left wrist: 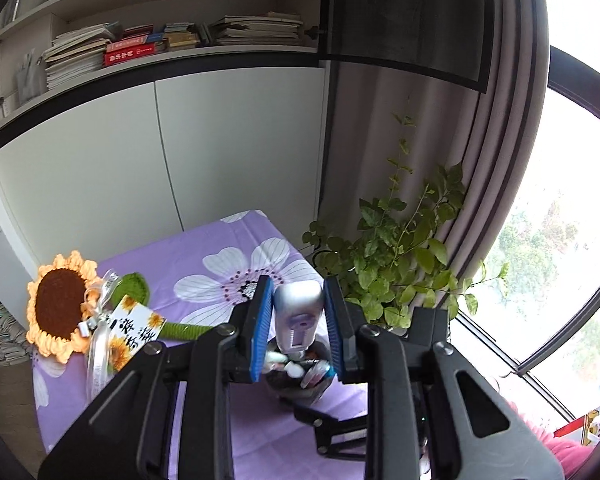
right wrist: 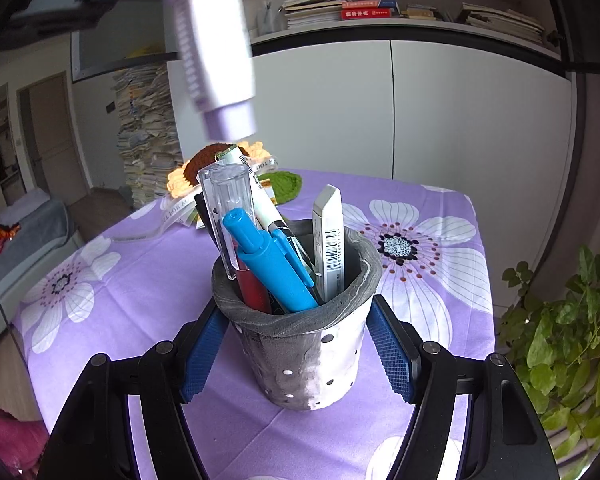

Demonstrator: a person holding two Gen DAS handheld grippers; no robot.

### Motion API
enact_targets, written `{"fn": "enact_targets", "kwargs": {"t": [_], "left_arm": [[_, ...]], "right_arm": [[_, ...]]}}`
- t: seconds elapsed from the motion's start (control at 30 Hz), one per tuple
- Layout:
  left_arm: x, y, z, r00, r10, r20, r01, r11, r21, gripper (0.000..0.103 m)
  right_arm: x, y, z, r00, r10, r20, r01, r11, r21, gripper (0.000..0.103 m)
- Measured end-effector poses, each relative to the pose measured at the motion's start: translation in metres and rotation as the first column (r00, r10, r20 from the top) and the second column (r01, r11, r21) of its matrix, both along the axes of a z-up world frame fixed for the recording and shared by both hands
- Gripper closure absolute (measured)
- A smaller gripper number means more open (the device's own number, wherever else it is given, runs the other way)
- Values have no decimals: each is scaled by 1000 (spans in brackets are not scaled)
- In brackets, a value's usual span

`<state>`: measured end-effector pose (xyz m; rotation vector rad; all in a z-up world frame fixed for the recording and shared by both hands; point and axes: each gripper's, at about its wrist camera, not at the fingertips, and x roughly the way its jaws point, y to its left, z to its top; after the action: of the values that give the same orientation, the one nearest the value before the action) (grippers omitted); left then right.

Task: Organize stationery
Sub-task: 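Lift the correction tape and lower it into the pen holder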

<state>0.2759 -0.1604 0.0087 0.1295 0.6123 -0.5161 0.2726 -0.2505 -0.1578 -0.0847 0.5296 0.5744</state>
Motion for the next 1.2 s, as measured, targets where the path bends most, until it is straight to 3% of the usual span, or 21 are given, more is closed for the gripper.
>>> {"fn": "enact_targets", "kwargs": {"t": [0.33,0.7,1.2], "left_arm": [[17,-20,-21,998,-21,-66,21,1000,-5,79],[23,-22,-48,994,-12,-109,19,998,65,79],[34,-6,-66,977,6,-211,1,999,33,78]], "right_arm": [[2,-2,0,1000,1,-3,-1,1000,7,31],[2,-3,1,1000,3,2,-3,1000,13,31],[1,0,1,1000,0,3,0,1000,-3,31]]}}
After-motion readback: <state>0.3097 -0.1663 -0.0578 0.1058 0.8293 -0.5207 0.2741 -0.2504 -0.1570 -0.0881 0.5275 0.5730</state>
